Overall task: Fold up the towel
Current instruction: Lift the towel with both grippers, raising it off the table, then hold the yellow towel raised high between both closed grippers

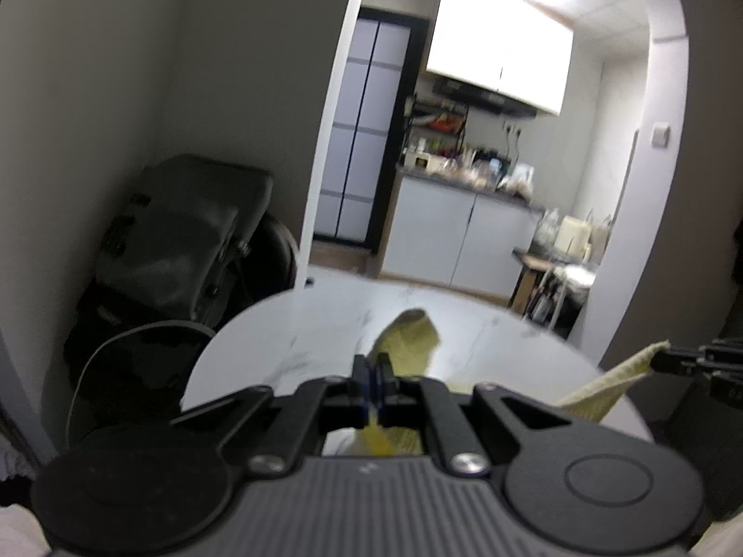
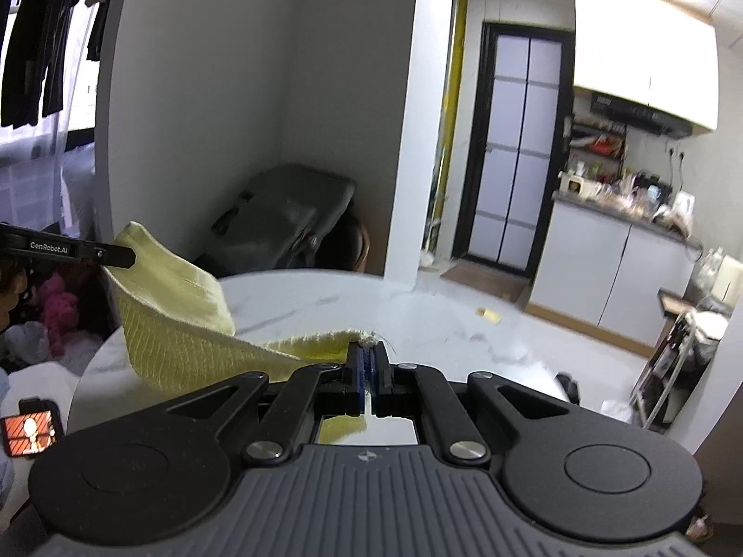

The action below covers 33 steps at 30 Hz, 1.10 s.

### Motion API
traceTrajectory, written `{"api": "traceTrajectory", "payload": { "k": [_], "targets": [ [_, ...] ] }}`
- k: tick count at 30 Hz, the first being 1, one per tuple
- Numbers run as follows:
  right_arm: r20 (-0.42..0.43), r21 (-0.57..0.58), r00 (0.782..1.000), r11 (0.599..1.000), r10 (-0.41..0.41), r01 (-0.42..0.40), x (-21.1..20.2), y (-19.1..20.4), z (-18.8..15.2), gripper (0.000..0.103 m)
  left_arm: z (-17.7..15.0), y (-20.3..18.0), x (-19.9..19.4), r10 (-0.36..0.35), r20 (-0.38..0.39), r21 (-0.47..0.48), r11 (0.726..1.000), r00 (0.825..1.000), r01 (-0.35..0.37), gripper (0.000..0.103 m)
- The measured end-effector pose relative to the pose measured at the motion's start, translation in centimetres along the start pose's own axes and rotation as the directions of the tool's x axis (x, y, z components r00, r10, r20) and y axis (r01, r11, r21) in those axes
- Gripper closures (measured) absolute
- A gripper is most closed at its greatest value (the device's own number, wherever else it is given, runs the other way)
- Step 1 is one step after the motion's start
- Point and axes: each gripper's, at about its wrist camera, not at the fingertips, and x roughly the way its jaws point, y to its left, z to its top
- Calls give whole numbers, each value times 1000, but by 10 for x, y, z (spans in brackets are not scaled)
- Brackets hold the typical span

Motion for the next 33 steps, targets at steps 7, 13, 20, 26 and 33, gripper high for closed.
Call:
{"api": "traceTrajectory", "payload": {
  "k": [7,13,20,26,33],
  "targets": [
    [85,-29,996,999,-38,40,-16,1,27,100,22,-9,-14,-53,79,-29,998,995,56,100],
    [160,-52,985,996,-64,73,-30,1,51,100,40,-13,-27,-63,152,-63,995,986,73,100],
    [236,-75,968,992,-84,104,-49,9,73,100,55,-23,-48,-85,240,-60,993,967,102,100],
    [276,-77,956,989,-100,125,-71,15,77,100,60,-33,-66,-104,285,-39,992,953,120,100],
    [306,-78,946,987,-111,141,-93,24,75,100,60,-39,-83,-117,313,-27,991,942,132,100]
  ]
}}
